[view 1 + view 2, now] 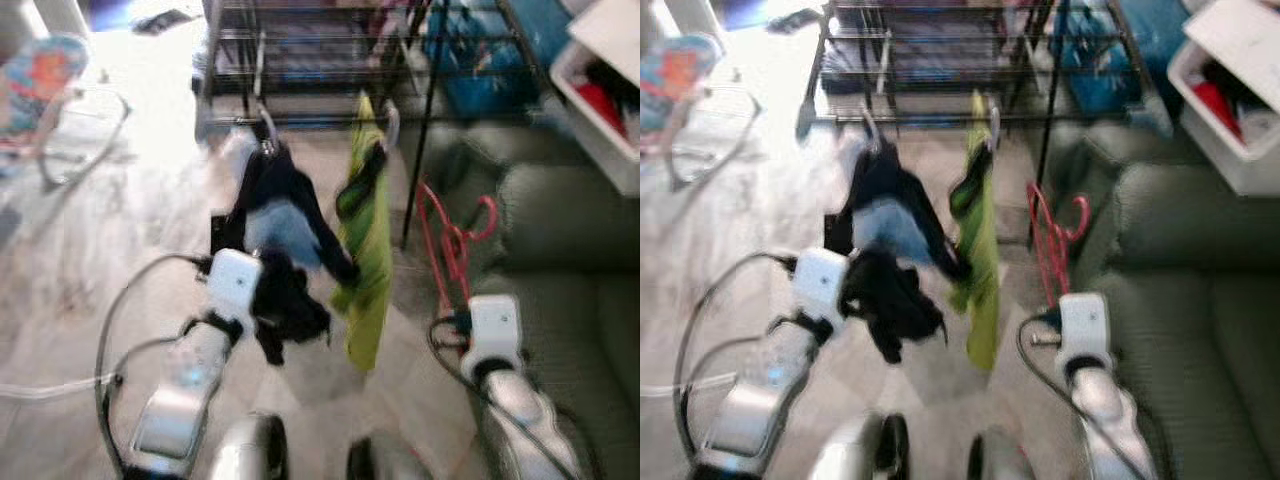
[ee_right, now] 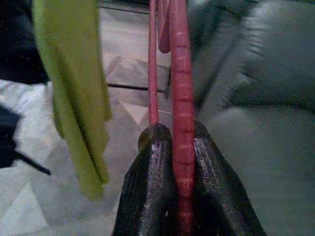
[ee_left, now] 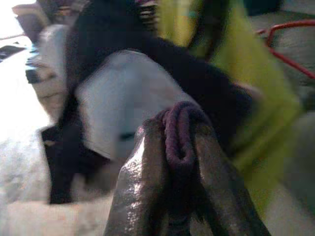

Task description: Hang hanger

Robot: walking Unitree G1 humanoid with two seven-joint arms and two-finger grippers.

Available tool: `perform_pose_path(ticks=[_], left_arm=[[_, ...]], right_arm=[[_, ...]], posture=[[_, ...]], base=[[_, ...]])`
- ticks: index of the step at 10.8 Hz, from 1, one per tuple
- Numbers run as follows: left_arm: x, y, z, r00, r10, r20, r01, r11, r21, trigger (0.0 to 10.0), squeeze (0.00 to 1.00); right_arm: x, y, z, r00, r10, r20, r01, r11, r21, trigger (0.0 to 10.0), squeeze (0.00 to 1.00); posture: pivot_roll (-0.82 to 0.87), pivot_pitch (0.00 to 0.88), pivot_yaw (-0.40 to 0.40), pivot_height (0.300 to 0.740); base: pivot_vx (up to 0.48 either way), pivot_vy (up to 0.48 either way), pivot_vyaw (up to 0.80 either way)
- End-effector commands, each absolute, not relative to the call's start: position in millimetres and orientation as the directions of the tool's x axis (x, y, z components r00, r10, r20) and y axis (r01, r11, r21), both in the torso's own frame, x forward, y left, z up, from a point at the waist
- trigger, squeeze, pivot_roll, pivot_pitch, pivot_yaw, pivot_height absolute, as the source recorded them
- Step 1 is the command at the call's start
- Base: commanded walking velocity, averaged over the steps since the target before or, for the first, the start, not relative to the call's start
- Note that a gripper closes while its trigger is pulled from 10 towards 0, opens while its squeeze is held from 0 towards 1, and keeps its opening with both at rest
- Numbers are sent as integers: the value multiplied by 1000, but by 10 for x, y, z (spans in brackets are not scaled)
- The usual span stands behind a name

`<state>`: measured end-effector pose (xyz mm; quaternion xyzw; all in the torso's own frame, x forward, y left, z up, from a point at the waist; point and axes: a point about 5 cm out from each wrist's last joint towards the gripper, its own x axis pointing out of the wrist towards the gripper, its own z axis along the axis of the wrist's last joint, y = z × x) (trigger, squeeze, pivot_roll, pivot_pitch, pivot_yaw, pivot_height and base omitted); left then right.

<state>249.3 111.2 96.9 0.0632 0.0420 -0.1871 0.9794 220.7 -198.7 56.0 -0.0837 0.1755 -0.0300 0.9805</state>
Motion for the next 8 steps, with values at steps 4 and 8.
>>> perform_pose_path(ticks=[4,8], left_arm=[[2524,1098,1038,925,-372,-74,378,917,129,10000,0],[2539,1107,1040,923,-376,-75,383,914,131,10000,0]], right_arm=[[2281,-2009,637,945,-108,-310,57,984,-168,10000,0],[2412,-1974,690,952,-109,-285,65,985,-158,10000,0]], posture=[[-32,78,-16,740],[-27,82,-17,740]], base=[[-294,0,0],[-292,0,0]])
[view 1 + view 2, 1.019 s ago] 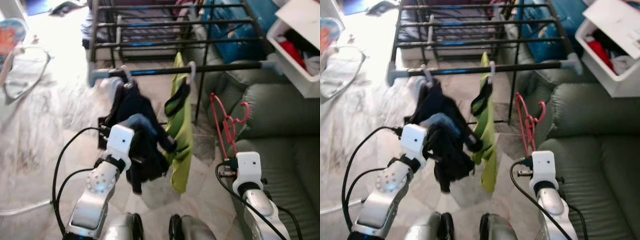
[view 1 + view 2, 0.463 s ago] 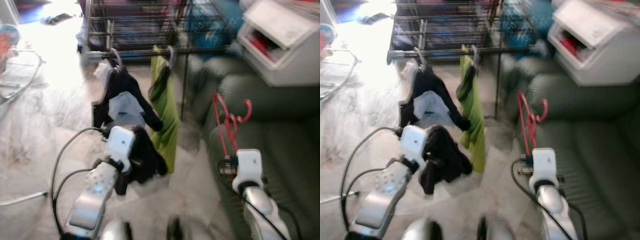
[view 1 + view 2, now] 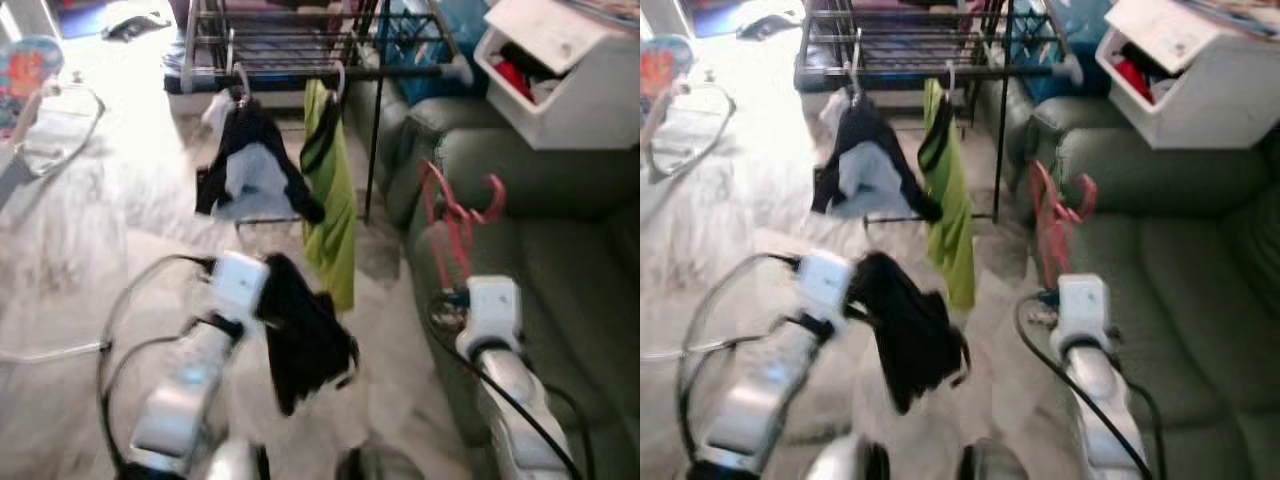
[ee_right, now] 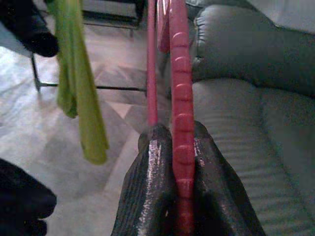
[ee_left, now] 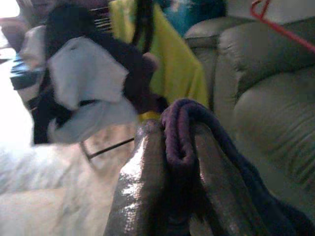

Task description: Hang hanger

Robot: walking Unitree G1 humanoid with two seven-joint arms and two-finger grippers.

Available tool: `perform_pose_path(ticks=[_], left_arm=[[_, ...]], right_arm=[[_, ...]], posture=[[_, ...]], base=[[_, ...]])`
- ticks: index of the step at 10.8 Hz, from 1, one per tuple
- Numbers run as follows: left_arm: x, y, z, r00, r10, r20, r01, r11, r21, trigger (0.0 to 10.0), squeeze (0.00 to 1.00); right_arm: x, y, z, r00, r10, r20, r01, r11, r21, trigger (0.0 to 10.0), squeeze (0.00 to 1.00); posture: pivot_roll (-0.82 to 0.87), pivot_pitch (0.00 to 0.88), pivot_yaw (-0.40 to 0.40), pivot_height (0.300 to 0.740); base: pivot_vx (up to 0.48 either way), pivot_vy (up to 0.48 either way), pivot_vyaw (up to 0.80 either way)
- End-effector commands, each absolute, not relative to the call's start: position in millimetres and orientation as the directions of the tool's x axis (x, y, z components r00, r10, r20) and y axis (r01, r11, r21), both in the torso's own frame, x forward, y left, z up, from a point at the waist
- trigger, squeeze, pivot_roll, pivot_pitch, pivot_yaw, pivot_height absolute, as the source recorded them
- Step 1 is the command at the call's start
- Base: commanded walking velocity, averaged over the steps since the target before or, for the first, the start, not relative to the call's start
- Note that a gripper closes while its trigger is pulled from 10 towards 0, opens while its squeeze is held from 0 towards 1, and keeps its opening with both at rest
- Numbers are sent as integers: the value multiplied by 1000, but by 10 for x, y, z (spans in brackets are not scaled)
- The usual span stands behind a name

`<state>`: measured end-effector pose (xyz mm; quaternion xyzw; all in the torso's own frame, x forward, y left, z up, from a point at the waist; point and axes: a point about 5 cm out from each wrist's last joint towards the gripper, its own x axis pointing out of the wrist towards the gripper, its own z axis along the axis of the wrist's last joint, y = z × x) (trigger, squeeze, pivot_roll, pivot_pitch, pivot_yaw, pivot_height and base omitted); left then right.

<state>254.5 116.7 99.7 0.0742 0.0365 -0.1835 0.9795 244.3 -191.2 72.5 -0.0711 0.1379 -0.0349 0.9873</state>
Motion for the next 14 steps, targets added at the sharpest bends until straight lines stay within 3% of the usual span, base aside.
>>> perform_pose_path(ticks=[1,3,7,12,14], left_arm=[[2537,1107,1038,923,-376,-76,384,914,131,10000,0],[2530,1091,1034,918,-389,-77,396,910,122,10000,0],[2533,1095,1050,911,-403,-82,408,911,58,10000,0],[2566,1075,1076,873,-481,-80,488,862,138,10000,0],[2577,1084,1085,872,-484,-76,490,860,143,10000,0]], right_arm=[[2419,-1978,688,952,-111,-284,68,985,-158,10000,0],[2447,-1971,689,951,-116,-285,73,985,-156,10000,0],[2498,-1933,692,954,-108,-281,67,986,-152,10000,0],[2545,-1912,703,957,-104,-272,65,986,-151,10000,0],[2557,-1892,713,959,-98,-265,61,987,-146,10000,0]], posture=[[-27,82,-17,740],[-27,82,-17,740],[-21,82,-19,740],[-21,79,-20,740],[-22,78,-19,740]], base=[[-292,0,0],[-135,0,-259],[0,0,-800],[0,0,-800],[0,0,-303]])
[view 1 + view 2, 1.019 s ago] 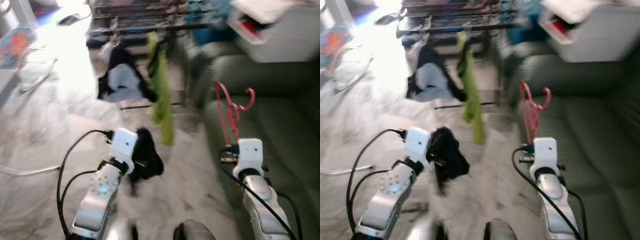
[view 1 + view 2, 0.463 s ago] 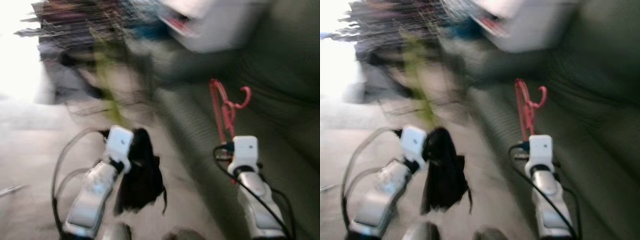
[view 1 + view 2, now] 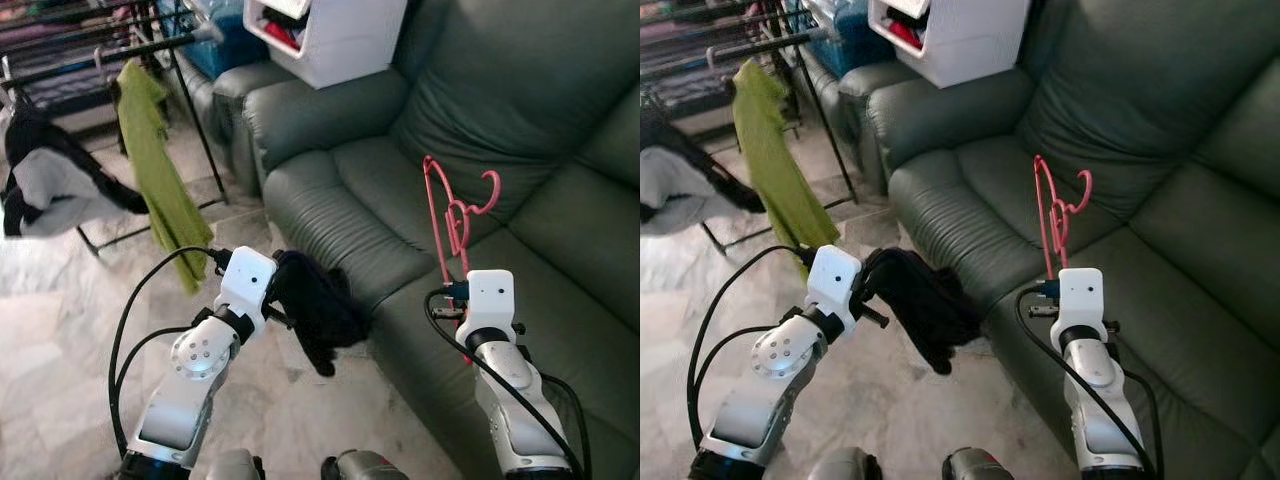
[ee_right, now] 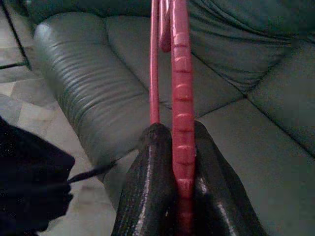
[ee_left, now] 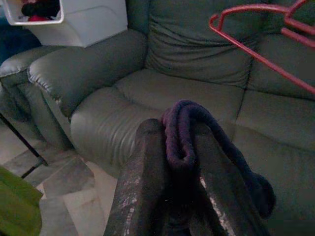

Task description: Hang hanger

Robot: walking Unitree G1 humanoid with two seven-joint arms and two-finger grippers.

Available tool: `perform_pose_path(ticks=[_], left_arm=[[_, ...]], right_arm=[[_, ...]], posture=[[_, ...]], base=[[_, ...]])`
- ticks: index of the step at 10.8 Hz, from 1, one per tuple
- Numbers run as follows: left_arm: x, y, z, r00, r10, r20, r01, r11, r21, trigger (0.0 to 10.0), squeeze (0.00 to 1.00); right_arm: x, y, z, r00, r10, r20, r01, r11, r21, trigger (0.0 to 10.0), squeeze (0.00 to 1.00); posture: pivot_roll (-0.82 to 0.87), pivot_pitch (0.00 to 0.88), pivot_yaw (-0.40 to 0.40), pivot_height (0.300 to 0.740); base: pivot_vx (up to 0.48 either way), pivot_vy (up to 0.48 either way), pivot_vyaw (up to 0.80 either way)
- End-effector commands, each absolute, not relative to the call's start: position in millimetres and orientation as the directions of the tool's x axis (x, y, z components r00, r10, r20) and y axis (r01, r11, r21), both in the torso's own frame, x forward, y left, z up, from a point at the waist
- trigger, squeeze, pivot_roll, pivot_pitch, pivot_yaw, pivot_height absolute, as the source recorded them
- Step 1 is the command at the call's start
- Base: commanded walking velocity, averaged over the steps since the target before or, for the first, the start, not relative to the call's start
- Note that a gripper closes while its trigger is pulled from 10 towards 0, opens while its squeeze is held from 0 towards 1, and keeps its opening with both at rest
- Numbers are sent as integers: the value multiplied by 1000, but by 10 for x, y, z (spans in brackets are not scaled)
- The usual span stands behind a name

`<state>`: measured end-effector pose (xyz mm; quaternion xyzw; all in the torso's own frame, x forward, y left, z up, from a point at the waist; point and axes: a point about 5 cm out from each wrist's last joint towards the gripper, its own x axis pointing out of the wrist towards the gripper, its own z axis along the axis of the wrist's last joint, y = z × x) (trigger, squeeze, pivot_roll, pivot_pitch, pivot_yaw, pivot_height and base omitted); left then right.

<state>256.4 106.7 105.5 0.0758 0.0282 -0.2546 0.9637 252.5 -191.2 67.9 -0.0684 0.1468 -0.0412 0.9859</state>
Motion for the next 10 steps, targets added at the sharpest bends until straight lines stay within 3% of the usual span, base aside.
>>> perform_pose_path(ticks=[1,4,7,10], left_arm=[[2567,1082,1080,870,-487,-75,492,858,145,10000,0],[2568,1068,1080,874,-481,-71,486,860,154,10000,0],[2630,1116,1096,910,-411,-54,413,891,190,10000,0],[2623,1111,1064,903,-422,-74,429,885,182,10000,0]], right_arm=[[2558,-1882,714,960,-94,-262,58,988,-142,10000,0],[2584,-1858,750,968,-65,-244,27,987,-158,10000,0],[2604,-1655,826,977,91,-195,-120,983,-141,10000,0],[2611,-1645,825,977,102,-187,-131,979,-154,10000,0]], posture=[[-22,78,-19,740],[-23,78,-21,740],[-24,75,-22,740],[-24,74,-22,740]], base=[[0,0,0],[0,0,0],[0,0,800],[0,0,800]])
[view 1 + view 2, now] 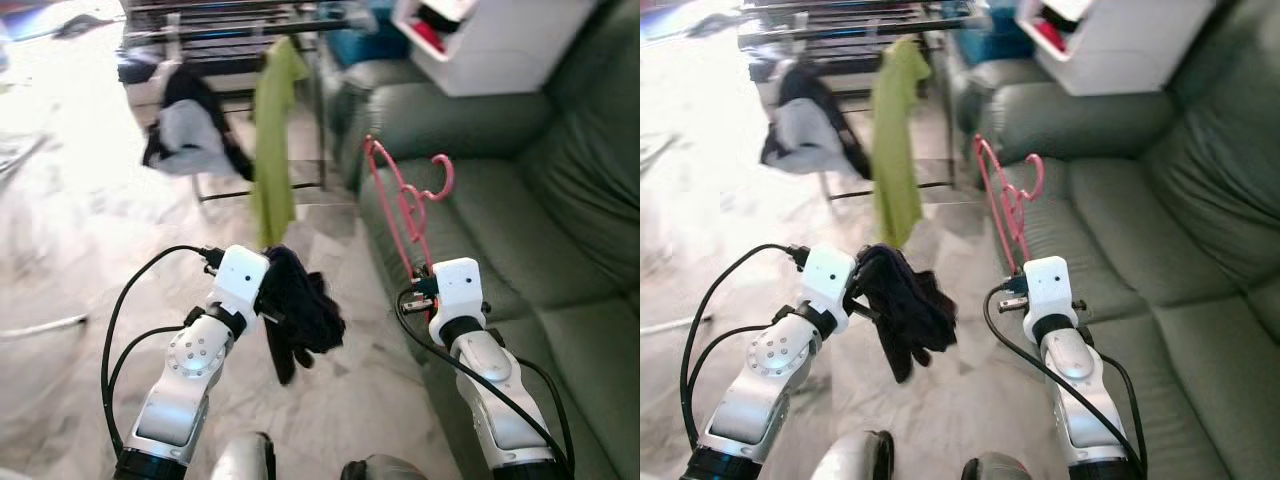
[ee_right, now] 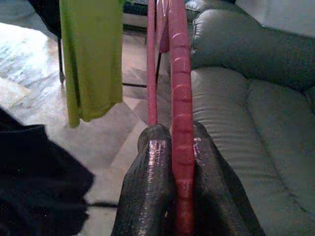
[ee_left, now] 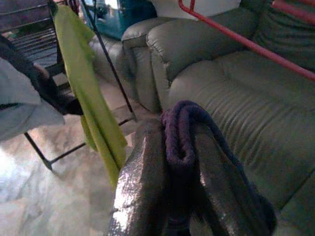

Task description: Hang hanger

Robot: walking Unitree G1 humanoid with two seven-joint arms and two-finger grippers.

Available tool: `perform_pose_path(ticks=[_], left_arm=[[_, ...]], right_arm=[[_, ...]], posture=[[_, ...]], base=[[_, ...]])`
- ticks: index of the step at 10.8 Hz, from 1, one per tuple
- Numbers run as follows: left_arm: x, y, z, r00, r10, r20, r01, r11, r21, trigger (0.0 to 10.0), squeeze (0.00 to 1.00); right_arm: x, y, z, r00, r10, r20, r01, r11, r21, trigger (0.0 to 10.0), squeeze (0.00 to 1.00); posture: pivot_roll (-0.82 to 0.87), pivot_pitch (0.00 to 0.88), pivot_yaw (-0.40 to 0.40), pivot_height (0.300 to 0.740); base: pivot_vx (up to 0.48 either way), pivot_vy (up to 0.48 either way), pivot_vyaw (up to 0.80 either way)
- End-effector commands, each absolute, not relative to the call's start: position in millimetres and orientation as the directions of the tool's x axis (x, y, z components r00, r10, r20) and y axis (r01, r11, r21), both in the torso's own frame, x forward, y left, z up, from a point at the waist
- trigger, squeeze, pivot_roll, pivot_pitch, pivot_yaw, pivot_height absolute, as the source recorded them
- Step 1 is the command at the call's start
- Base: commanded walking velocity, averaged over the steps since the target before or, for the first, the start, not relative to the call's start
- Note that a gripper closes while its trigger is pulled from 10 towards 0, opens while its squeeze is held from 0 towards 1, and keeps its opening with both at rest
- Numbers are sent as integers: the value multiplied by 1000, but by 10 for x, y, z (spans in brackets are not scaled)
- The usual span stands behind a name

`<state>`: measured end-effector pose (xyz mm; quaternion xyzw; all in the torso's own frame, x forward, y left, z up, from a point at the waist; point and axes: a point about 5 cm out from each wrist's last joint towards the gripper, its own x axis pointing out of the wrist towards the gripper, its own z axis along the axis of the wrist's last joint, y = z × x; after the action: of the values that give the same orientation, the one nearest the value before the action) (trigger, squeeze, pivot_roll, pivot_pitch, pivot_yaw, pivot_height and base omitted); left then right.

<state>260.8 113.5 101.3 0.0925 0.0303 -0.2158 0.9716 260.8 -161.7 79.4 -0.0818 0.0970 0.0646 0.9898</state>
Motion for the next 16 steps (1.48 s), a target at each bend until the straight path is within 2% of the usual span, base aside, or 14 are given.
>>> perform_pose_path(ticks=[1,2,7,14,15,16], left_arm=[[2624,1122,1039,898,-430,-94,440,884,159,10000,0],[2649,1137,1058,898,-431,-86,439,883,167,10000,0],[2653,1139,1076,894,-442,-76,448,874,189,10000,0],[2622,1058,1127,864,-502,-40,498,840,215,10000,0],[2643,1066,1147,870,-492,-29,484,842,236,10000,0],[2776,1183,1184,922,-386,-15,367,866,340,10000,0]], right_arm=[[2609,-1693,800,977,72,-199,-102,984,-144,10000,0],[2610,-1707,791,975,59,-212,-90,986,-138,10000,0],[2602,-1688,797,977,54,-204,-83,987,-136,10000,0],[2600,-1658,803,977,53,-205,-83,986,-142,10000,0],[2599,-1657,804,977,53,-205,-84,986,-143,10000,0],[2600,-1656,804,974,67,-216,-100,985,-143,10000,0]], posture=[[-24,74,-22,740],[-25,76,-21,740],[-24,82,-16,740],[-28,88,-15,740],[-31,90,-14,740],[-30,98,-8,740]], base=[[0,428,0],[0,480,0],[0,480,-800],[0,0,-800],[0,0,-800],[0,0,0]])
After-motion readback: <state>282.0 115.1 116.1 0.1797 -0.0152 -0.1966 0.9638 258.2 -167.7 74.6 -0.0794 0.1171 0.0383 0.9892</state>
